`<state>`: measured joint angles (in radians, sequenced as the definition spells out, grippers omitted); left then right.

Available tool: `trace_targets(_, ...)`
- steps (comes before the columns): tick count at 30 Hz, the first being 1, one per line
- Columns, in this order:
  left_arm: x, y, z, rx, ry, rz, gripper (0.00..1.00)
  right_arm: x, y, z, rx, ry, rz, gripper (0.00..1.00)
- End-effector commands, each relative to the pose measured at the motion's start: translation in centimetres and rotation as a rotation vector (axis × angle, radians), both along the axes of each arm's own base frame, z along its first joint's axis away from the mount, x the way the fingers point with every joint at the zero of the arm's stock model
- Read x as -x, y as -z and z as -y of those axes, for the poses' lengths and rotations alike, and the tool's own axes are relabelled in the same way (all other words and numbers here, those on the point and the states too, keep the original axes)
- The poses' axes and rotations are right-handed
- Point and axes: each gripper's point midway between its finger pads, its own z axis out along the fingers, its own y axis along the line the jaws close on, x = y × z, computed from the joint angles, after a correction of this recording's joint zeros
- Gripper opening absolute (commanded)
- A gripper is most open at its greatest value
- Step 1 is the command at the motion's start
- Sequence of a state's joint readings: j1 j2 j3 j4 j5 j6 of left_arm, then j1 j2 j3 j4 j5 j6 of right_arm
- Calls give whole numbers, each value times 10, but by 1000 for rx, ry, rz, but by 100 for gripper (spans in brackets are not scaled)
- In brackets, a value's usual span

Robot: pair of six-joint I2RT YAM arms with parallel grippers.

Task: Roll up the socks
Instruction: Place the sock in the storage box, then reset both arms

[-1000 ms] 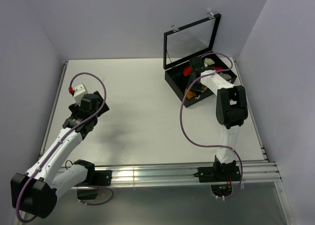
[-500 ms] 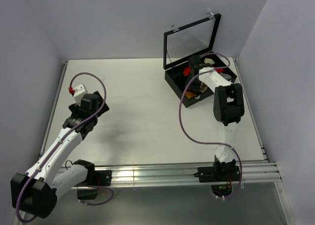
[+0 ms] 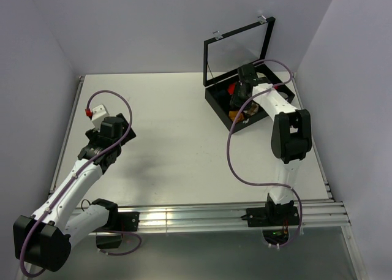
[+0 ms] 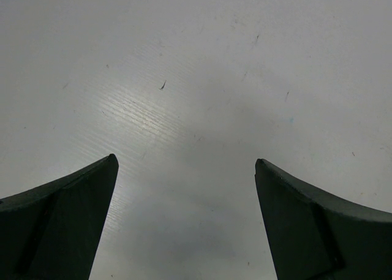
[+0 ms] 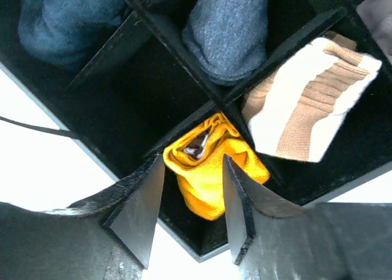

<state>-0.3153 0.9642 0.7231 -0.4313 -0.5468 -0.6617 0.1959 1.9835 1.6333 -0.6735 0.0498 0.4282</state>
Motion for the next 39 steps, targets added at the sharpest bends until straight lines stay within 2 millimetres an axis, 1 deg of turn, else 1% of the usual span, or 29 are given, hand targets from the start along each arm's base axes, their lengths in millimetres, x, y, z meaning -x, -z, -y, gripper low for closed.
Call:
trace_targets(1,-4,-10,-1,-1,-1,31,100,2,-15,-6,-12,-29,52,49)
trace_targets(2,-4,-10,-1,0,-1,30,99,1,-16,-8,-22,-36,62,46)
trace_targets(3,-4,-10,-1,-1,-1,31,99,4,-12,-9,-29,-43,56,41)
trace_targets(4,-4,-10,-1,-1,-1,31,100,5,-11,-10,-31,-44,53,38)
trace_targets(6,-4,-10,0,0,2,29,100,6,-3,-10,-26,-38,28,31)
trace_targets(9,-4,-10,-1,-1,-3,29,99,11,13,-8,-11,-24,-17,27)
trace_targets(10,-3,-9,-2,-2,-3,27,100,12,17,-8,-9,-17,-29,27)
trace_targets(11,-4,-9,-1,0,-1,28,99,14,25,-3,15,-1,-50,26)
trace_targets(13,-4,-9,-1,-1,-1,27,99,15,33,1,28,23,-70,26)
trace_targets(14,-4,-9,0,-1,2,28,100,17,43,3,33,39,-101,26)
trace_targets(15,-4,-10,-1,-1,-1,29,100,14,45,7,34,55,-107,25)
trace_targets(17,-3,-9,-1,-2,1,26,99,17,54,12,45,73,-143,25)
trace_targets(18,-4,-10,-1,-2,-2,28,100,14,53,15,54,82,-139,25)
trace_targets(19,-3,-9,-1,-2,-1,26,99,15,54,16,59,83,-152,25)
trace_targets(20,-3,-10,-1,-2,-1,28,99,15,58,16,62,79,-163,26)
trace_targets(22,-4,-10,-1,-2,0,29,99,13,55,13,50,73,-160,27)
trace_targets(25,-3,-11,-2,-2,-1,34,99,8,36,8,13,60,-106,29)
trace_targets(26,-3,-13,-2,0,-3,40,100,5,20,6,2,56,-68,31)
trace_targets(28,-2,-15,-2,1,-5,44,99,1,-1,5,-14,49,-23,37)
trace_targets(29,-2,-17,-3,6,-8,52,99,1,-21,5,-19,45,18,45)
trace_targets(31,1,-19,-3,14,-13,56,99,0,-46,8,-17,52,67,55)
trace_targets(32,1,-23,-3,19,-10,70,100,1,-68,10,-18,53,110,62)
trace_targets(33,2,-25,-3,20,-5,78,100,2,-82,12,-18,56,140,64)
trace_targets(34,1,-31,-3,23,-6,92,100,7,-103,15,-16,60,178,66)
trace_targets(35,2,-38,-3,26,-9,104,100,10,-116,20,-15,69,203,69)
trace_targets(37,4,-46,-6,16,-16,102,99,19,-142,28,-5,85,251,70)
trace_targets(38,2,-60,-6,21,-17,128,99,27,-168,34,-1,94,311,72)
trace_targets(39,3,-67,-7,15,-16,132,99,32,-182,42,0,108,341,73)
